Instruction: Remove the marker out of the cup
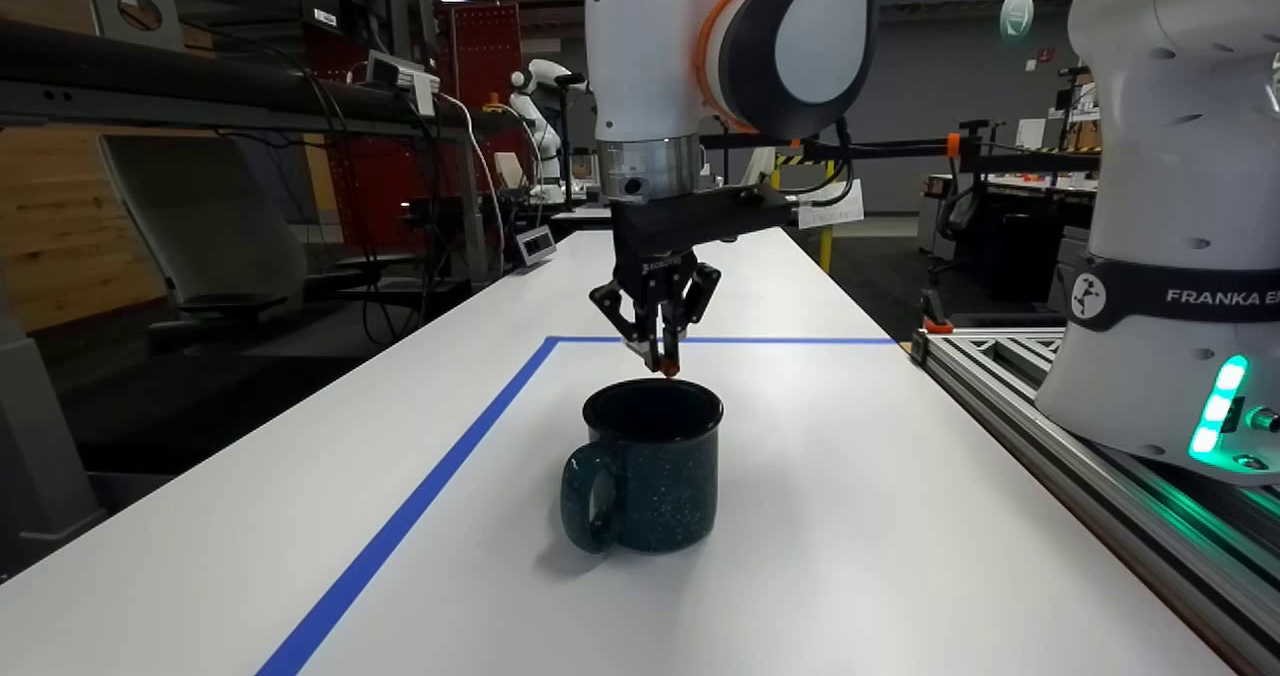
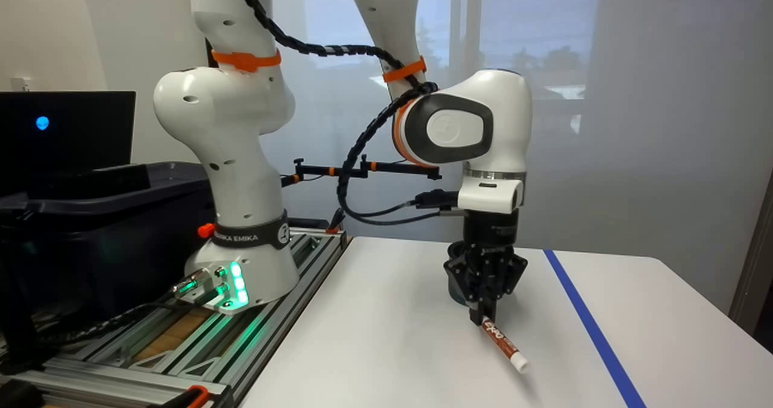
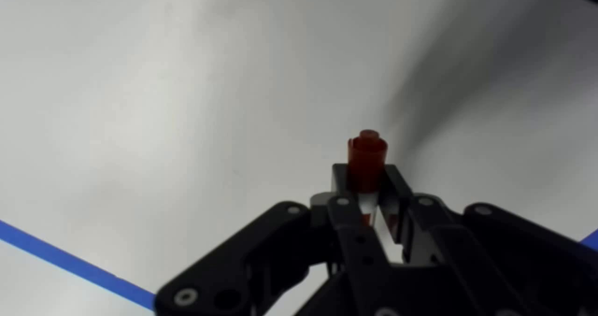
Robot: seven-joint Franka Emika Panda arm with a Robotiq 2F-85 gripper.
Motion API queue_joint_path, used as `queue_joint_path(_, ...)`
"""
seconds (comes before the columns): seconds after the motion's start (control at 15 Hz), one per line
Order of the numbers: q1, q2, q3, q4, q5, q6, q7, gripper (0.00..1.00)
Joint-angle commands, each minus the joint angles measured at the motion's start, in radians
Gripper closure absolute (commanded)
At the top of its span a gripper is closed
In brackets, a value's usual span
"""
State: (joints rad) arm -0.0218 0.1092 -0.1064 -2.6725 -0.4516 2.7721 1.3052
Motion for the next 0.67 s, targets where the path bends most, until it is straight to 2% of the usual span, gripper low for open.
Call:
queue_joint_path(0.0, 0.034, 0.085, 0.004, 0.015, 0.097, 0.055, 0.05, 0.95)
queue_joint_path(0.47, 0.072, 0.173, 0.001, 0.057, 0.3, 0.088, -0.022, 0.95)
queue_joint_path(0.53, 0.082, 0.169, -0.004, 0.059, 0.306, 0.084, -0.024, 0.57)
queue_joint_path(0.6, 0.087, 0.164, -0.004, 0.063, 0.316, 0.079, -0.033, 0.53)
